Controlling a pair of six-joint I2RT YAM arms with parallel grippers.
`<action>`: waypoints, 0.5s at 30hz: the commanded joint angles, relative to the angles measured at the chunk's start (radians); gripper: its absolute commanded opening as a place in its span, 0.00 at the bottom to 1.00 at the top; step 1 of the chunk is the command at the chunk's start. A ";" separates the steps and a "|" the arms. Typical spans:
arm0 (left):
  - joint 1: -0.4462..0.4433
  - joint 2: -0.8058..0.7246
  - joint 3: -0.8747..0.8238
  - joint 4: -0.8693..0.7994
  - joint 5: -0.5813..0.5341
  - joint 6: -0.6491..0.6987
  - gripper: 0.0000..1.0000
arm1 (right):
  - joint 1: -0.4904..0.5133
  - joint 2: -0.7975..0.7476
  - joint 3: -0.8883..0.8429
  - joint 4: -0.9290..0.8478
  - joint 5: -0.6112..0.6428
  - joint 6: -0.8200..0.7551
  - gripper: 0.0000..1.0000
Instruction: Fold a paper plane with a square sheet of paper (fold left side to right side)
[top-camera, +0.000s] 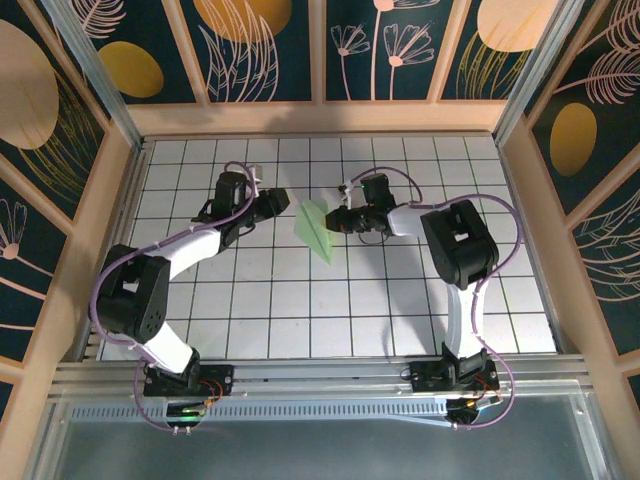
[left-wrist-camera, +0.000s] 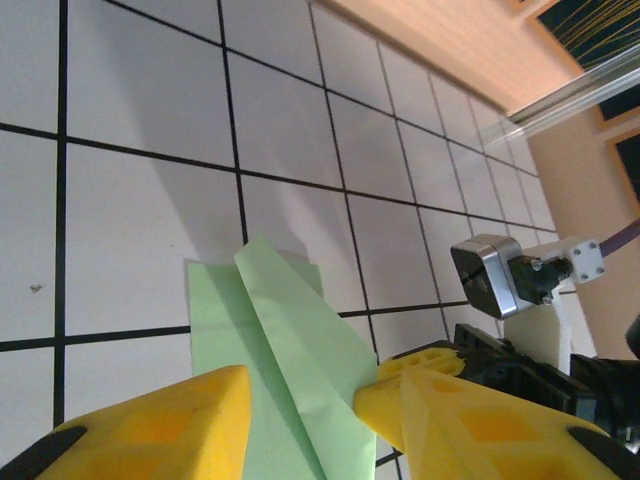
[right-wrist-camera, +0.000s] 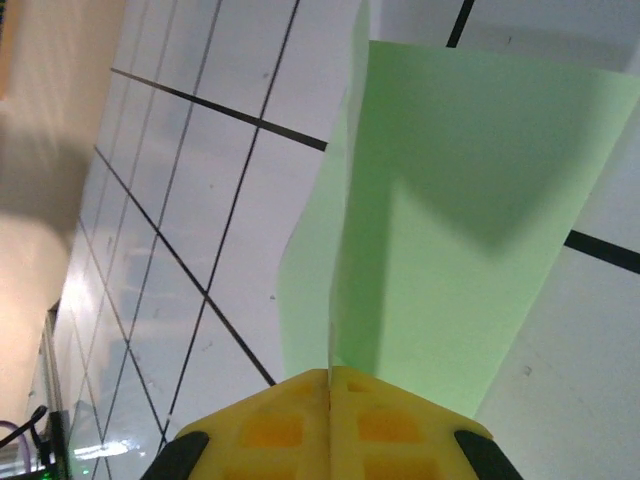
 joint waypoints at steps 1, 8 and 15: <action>0.012 -0.068 -0.043 0.147 0.025 -0.025 0.47 | -0.038 -0.121 -0.047 0.084 -0.041 0.001 0.00; 0.031 -0.117 -0.090 0.398 0.227 -0.117 0.58 | -0.112 -0.303 -0.103 0.138 -0.170 -0.003 0.00; 0.026 -0.032 -0.058 0.734 0.480 -0.333 0.54 | -0.133 -0.409 -0.134 0.274 -0.360 0.092 0.00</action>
